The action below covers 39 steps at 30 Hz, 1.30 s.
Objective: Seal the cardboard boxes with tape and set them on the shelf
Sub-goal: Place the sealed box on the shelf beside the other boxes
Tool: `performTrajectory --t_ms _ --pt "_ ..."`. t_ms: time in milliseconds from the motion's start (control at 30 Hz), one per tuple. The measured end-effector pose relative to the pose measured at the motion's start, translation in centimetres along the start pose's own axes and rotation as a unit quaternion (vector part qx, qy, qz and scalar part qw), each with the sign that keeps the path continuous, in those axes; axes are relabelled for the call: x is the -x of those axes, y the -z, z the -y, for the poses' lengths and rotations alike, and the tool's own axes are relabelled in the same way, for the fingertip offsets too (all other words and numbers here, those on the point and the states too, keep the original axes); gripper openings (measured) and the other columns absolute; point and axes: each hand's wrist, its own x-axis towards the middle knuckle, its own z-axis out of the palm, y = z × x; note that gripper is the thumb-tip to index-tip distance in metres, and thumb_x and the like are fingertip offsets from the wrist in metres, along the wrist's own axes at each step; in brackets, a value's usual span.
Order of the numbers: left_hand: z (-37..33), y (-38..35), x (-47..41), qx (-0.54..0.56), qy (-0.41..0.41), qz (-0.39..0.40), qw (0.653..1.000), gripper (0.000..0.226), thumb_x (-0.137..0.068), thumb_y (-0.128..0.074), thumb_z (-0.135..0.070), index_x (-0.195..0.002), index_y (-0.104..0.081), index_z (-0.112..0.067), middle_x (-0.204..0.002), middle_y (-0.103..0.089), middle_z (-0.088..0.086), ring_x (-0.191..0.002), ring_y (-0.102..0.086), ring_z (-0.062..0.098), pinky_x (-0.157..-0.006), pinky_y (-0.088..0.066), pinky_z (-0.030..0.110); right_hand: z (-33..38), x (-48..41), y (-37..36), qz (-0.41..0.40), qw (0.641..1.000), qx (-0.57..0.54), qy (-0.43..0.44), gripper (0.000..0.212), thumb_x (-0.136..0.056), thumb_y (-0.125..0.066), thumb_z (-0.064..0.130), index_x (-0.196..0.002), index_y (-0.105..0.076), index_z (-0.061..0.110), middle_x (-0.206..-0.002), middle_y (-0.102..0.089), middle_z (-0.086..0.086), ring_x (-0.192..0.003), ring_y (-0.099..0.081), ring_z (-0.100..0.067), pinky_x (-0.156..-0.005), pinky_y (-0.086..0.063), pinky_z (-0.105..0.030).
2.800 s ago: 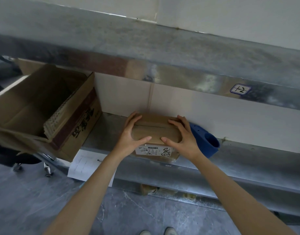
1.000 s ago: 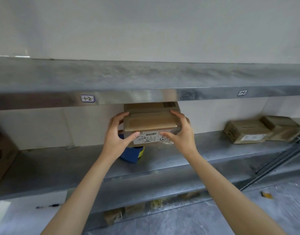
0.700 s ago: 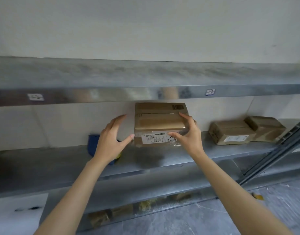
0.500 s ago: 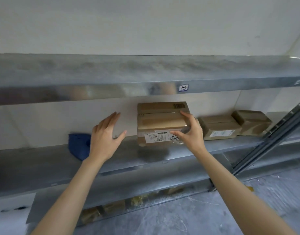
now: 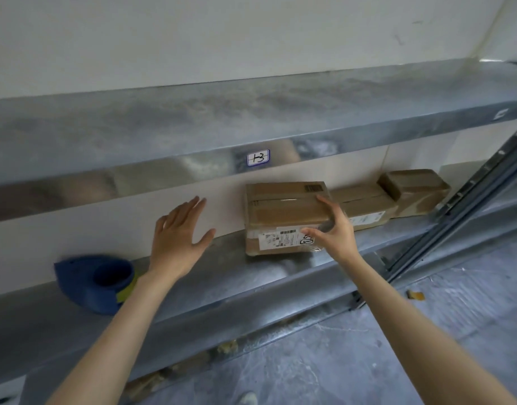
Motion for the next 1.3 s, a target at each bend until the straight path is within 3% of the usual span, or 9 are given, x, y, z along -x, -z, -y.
performTrajectory --t_ms 100,267,367,500,700,867,1033,1133,1300 --pt "-0.4 -1.0 -0.5 -0.010 0.007 0.012 1.000 0.068 -0.096 -0.039 -0.059 -0.156 -0.028 -0.029 -0.163 -0.025 -0.007 -0.148 -0.027 0.020 -0.117 -0.019 0.041 -1.2 -0.8 0.5 0.008 1.000 -0.007 -0.009 0.084 -0.064 -0.090 0.035 -0.137 -0.048 0.035 -0.134 -0.052 0.011 -0.126 -0.048 -0.014 -0.107 -0.043 -0.042" --pt "-1.9 -1.8 -1.4 -0.014 0.027 0.019 0.999 0.065 -0.100 -0.047 -0.052 -0.157 -0.025 -0.029 -0.163 -0.023 -0.006 -0.149 -0.024 0.020 -0.118 -0.017 0.041 -3.1 -1.6 1.6 0.029 0.999 0.017 0.002 0.086 -0.064 -0.090 0.037 -0.138 -0.046 0.039 -0.138 -0.051 0.006 -0.124 -0.047 -0.010 -0.107 -0.042 -0.040" --pt "-3.3 -2.4 -1.4 -0.015 0.049 0.025 0.998 0.068 -0.097 -0.037 -0.060 -0.157 -0.024 -0.030 -0.163 -0.023 -0.008 -0.150 -0.023 0.019 -0.118 -0.016 0.040 -4.2 -1.9 2.6 0.044 0.998 0.032 0.013 0.086 -0.064 -0.090 0.036 -0.137 -0.045 0.041 -0.133 -0.050 0.006 -0.117 -0.052 -0.018 -0.102 -0.046 -0.045" --pt "-5.5 -2.5 -0.6 -0.015 0.075 0.012 0.997 0.086 -0.081 -0.019 -0.072 -0.155 -0.028 -0.031 -0.162 -0.027 -0.008 -0.149 -0.026 0.019 -0.117 -0.018 0.041 -5.2 -2.2 3.6 0.066 0.997 0.031 0.018 0.087 -0.064 -0.089 0.037 -0.139 -0.043 0.041 -0.137 -0.049 0.001 -0.123 -0.046 -0.015 -0.106 -0.042 -0.043" --pt "-7.5 -2.5 1.8 -0.052 0.084 -0.019 0.995 0.067 -0.096 -0.047 -0.057 -0.153 -0.036 -0.024 -0.159 -0.035 0.001 -0.144 -0.036 0.028 -0.113 -0.030 0.050 -6.0 -2.6 4.2 0.105 0.993 0.047 0.013 0.085 -0.068 -0.086 0.043 -0.140 -0.040 0.039 -0.143 -0.039 -0.007 -0.127 -0.043 -0.023 -0.108 -0.042 -0.045" --pt "-9.0 -1.9 3.7 -0.079 0.101 -0.025 0.991 0.074 -0.090 -0.032 -0.064 -0.150 -0.042 -0.021 -0.155 -0.042 0.005 -0.138 -0.044 0.029 -0.107 -0.037 0.052 -5.1 -3.3 4.9 0.139 0.984 0.107 0.016 0.086 -0.069 -0.084 0.049 -0.140 -0.038 0.033 -0.143 -0.038 -0.012 -0.122 -0.050 -0.028 -0.098 -0.046 -0.039" --pt "-9.8 -1.7 5.6 -0.085 0.114 -0.033 0.989 0.075 -0.090 -0.029 -0.065 -0.150 -0.042 -0.022 -0.155 -0.041 0.005 -0.140 -0.042 0.028 -0.109 -0.033 0.050 -3.6 -4.3 6.3 0.176 0.966 0.187 0.030 0.083 -0.070 -0.077 0.062 -0.140 -0.040 0.035 -0.152 -0.024 -0.012 -0.138 -0.033 -0.038 -0.106 -0.042 -0.050" --pt "-9.9 -1.2 6.1 -0.095 0.128 -0.039 0.986 0.075 -0.090 -0.028 -0.065 -0.151 -0.040 -0.022 -0.156 -0.040 0.004 -0.141 -0.040 0.027 -0.109 -0.032 0.047 -2.2 -4.5 6.7 0.153 0.954 0.247 0.069 0.074 -0.080 -0.061 0.069 -0.142 -0.042 0.032 -0.149 -0.031 -0.011 -0.135 -0.036 -0.036 -0.104 -0.045 -0.050" --pt "-9.4 -0.1 6.6 -0.109 0.142 -0.052 0.982 0.076 -0.089 -0.028 -0.065 -0.151 -0.039 -0.023 -0.157 -0.038 0.002 -0.141 -0.038 0.026 -0.107 -0.033 0.045 0.6 -4.4 5.1 0.115 0.936 0.280 0.182 0.064 -0.088 -0.052 0.065 -0.141 -0.046 0.029 -0.136 -0.044 -0.005 -0.125 -0.044 -0.031 -0.091 -0.051 -0.046"
